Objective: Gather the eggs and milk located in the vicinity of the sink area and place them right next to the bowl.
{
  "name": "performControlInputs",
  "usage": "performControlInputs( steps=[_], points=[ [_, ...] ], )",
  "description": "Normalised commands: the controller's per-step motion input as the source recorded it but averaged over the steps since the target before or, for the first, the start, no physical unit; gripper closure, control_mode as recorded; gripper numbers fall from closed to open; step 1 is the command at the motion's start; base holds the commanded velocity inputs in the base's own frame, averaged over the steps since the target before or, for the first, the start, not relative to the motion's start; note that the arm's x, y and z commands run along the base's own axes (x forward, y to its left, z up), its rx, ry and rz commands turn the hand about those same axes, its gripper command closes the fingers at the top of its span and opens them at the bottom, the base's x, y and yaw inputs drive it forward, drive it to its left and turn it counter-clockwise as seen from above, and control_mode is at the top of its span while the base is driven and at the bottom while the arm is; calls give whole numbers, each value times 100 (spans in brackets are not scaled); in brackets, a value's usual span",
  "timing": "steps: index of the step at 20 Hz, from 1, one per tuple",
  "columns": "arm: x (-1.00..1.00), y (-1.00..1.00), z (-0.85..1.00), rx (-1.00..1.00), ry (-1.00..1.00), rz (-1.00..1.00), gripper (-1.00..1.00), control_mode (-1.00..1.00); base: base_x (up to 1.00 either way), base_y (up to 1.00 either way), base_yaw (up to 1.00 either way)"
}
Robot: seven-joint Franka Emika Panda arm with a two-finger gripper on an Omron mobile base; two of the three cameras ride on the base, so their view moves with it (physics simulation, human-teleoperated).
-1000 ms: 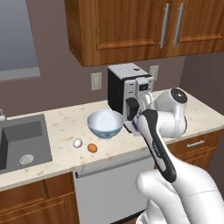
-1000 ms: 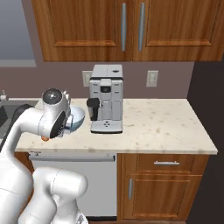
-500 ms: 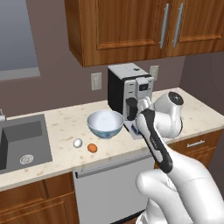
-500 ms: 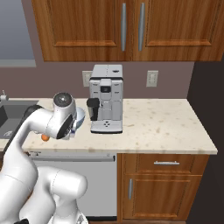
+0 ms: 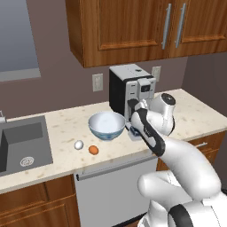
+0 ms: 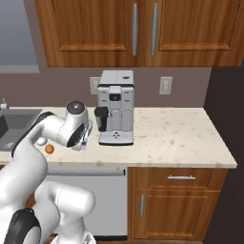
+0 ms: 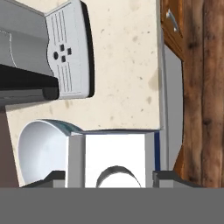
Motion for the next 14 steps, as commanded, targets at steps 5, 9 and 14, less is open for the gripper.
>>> performControlInputs(
  steps=[5, 9, 14],
  points=[
    [16, 0, -25, 0, 0, 3, 100, -100, 0, 0, 0],
    [1, -1, -34, 0, 0, 3, 100, -100, 0, 0, 0],
    [4, 0, -32, -1, 0, 3, 100, -100, 0, 0, 0]
  ],
)
